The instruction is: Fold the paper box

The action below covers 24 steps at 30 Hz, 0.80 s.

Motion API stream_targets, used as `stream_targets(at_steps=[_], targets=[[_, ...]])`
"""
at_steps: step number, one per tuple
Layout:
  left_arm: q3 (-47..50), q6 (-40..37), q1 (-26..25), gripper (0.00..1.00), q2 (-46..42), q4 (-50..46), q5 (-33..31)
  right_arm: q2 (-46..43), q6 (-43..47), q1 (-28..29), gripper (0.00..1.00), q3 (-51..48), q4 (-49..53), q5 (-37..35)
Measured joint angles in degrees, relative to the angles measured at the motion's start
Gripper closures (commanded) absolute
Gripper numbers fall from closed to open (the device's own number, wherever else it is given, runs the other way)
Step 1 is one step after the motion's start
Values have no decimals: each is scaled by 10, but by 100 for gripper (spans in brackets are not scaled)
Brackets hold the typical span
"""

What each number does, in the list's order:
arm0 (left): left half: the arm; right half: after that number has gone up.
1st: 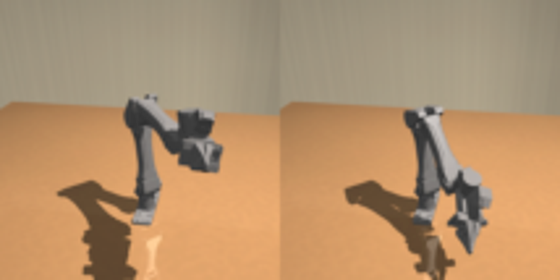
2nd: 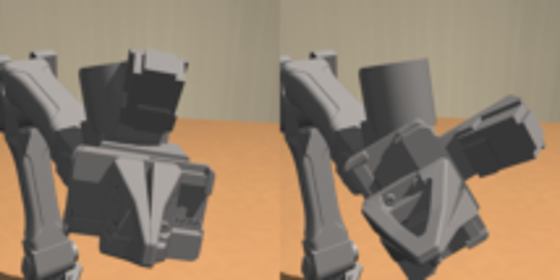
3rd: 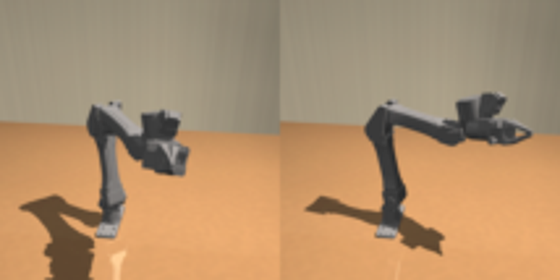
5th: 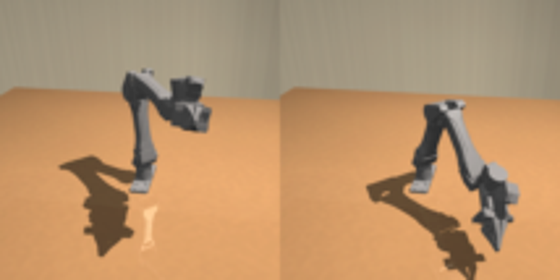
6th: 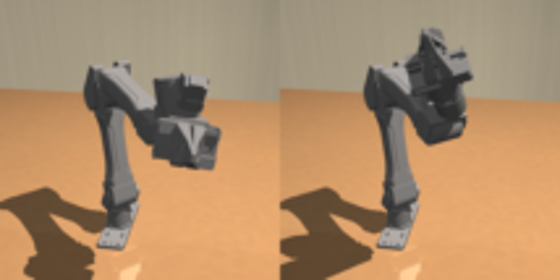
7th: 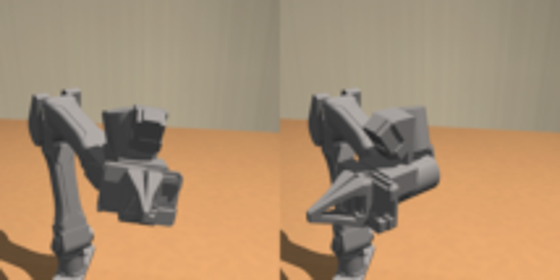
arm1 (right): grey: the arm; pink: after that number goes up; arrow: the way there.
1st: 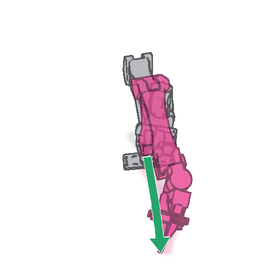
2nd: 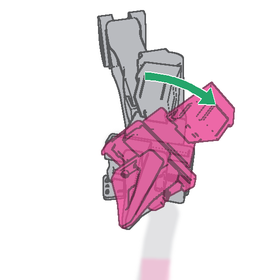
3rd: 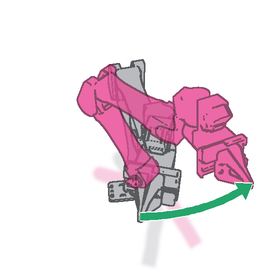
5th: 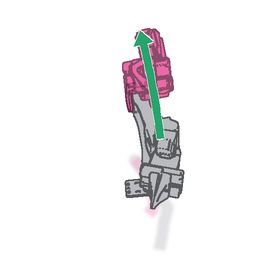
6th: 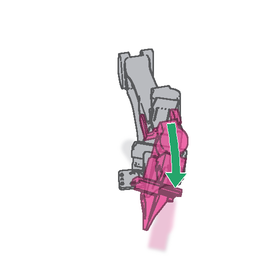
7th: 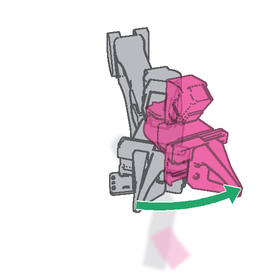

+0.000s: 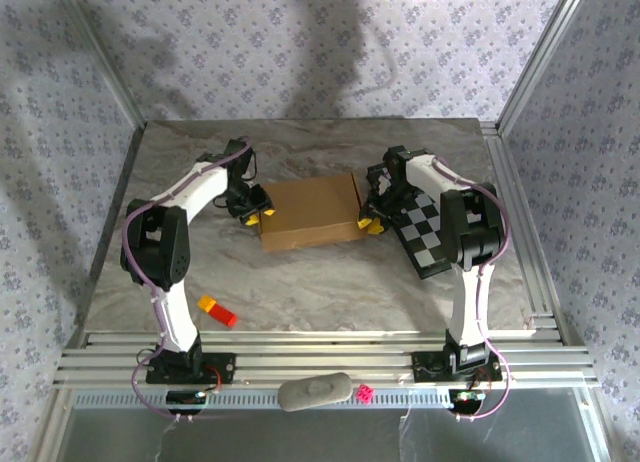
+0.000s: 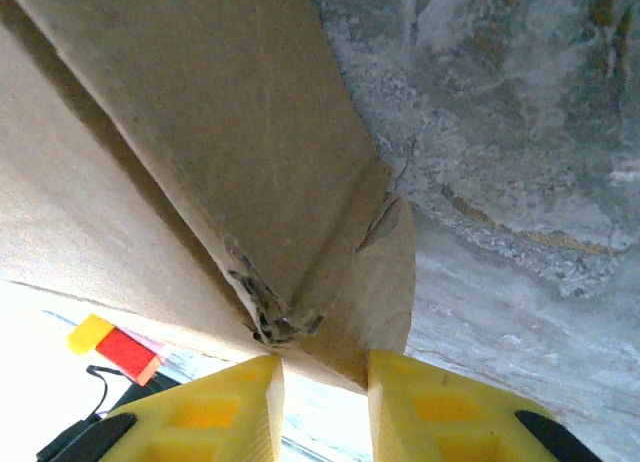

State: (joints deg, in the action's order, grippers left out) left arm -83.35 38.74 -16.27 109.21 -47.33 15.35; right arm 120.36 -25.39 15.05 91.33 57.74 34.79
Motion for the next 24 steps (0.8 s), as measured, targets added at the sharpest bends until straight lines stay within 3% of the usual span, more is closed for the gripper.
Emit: stream_targets(at_steps=[12, 24], targets=[[-24, -14, 0, 59, 16, -25, -12, 8, 53, -14, 73, -7, -42, 45], [-32, -16, 0, 59, 20, -33, -19, 8, 33, -17, 74, -6, -33, 70]])
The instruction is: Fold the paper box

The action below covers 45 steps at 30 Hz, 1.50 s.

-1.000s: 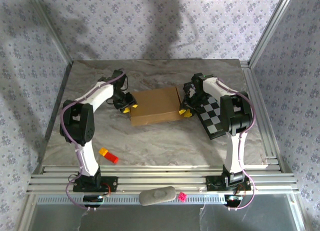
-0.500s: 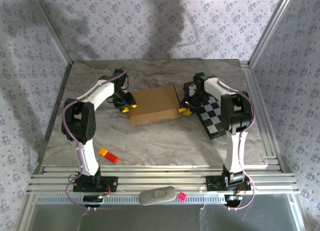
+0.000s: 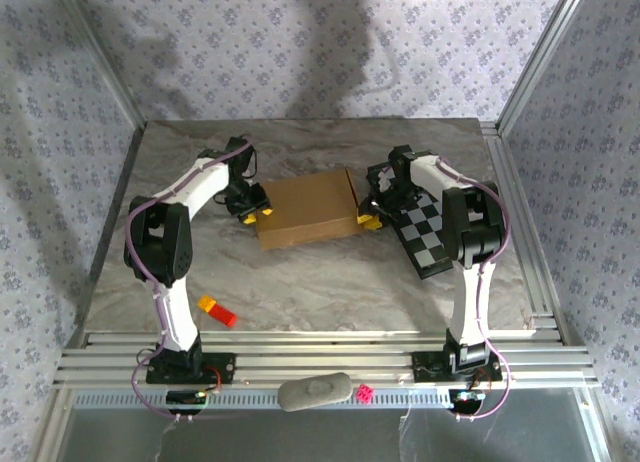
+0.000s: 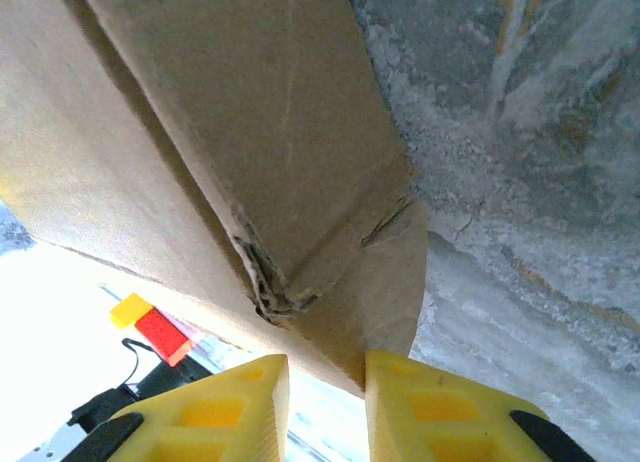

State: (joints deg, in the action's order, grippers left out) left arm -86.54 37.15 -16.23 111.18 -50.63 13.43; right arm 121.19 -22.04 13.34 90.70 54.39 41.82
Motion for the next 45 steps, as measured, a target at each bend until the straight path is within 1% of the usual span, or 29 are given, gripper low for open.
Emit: stream_targets(at_steps=[13, 23, 29, 37, 45], targets=[[-4, -1, 1, 60, 3, -6, -2, 5, -50, -6, 75, 16, 18, 18], [-4, -1, 1, 60, 3, -6, -2, 22, -57, -12, 76, 25, 21, 30], [-5, -3, 1, 60, 4, -8, -5, 27, -32, -16, 79, 24, 1, 37], [-16, -12, 1, 60, 12, -20, -9, 33, 16, -17, 85, 18, -27, 37], [-20, -16, 1, 60, 14, -26, -13, 33, 31, -17, 91, 4, -70, 36]])
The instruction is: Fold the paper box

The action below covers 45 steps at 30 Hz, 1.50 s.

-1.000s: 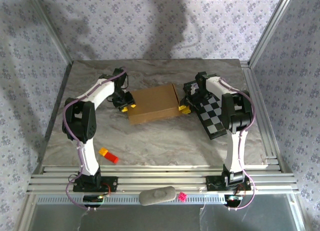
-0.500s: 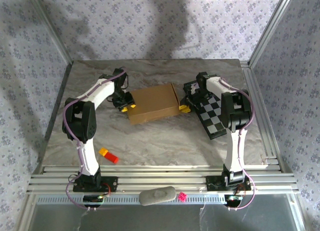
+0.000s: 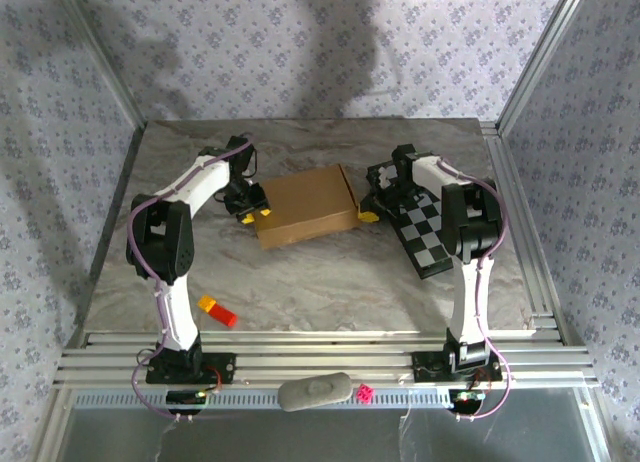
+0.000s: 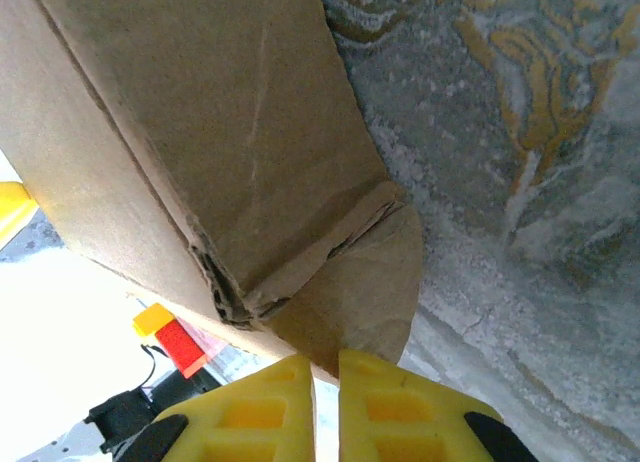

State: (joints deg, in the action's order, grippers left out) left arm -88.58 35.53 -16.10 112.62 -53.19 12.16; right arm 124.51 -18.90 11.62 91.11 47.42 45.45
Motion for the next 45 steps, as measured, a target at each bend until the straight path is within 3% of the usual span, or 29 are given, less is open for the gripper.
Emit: stream_targets(at_steps=[4, 13, 28, 38, 42, 45], targets=[[-2, -2, 0, 60, 0, -2, 0, -8, 4, 0, 94, -18, -28, -2], [-5, -5, 0, 60, 2, -5, 0, -19, 5, 0, 92, -47, -74, -3], [-6, -5, 1, 61, 3, -6, 11, -106, -28, -1, 71, -109, -141, -56], [5, -4, 1, 60, -4, 4, 21, -167, -93, -1, 77, -171, -186, -42], [6, -4, 1, 61, -4, 5, 21, -167, -111, -4, 67, -200, -191, -49], [6, -4, 1, 60, -4, 5, 21, -170, -125, -16, 54, -216, -194, -58]])
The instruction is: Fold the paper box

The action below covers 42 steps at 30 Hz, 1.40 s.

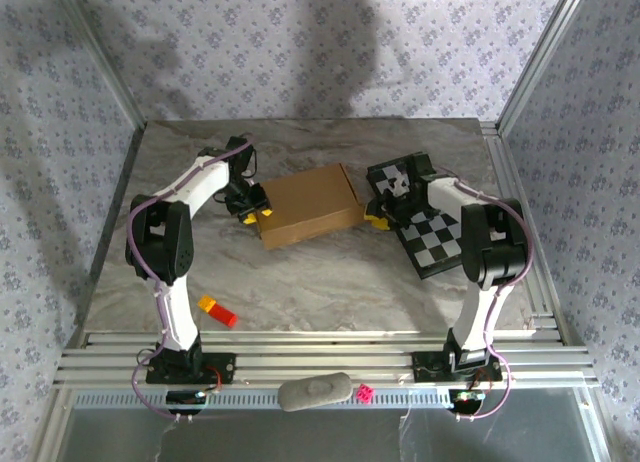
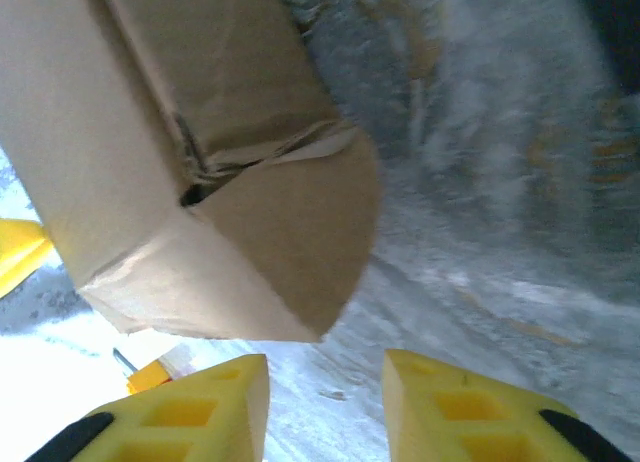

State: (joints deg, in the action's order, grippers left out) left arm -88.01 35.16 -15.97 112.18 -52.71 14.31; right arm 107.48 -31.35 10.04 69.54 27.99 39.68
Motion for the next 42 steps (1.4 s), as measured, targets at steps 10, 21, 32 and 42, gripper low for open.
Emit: stream_targets(at_steps=[10, 21, 32, 42], targets=[[0, 0, 0, 60, 0, 0, 0, 7, 7, 12, 49, 49, 3, -18], [0, 5, 0, 60, 0, 2, 3, 51, 9, 32, 48, 88, 11, -26], [0, 5, 0, 60, 0, 2, 7, 55, 3, 45, 50, 96, 16, -23], [0, 4, 2, 60, 0, 2, 7, 55, -2, 45, 61, 96, 25, -24]])
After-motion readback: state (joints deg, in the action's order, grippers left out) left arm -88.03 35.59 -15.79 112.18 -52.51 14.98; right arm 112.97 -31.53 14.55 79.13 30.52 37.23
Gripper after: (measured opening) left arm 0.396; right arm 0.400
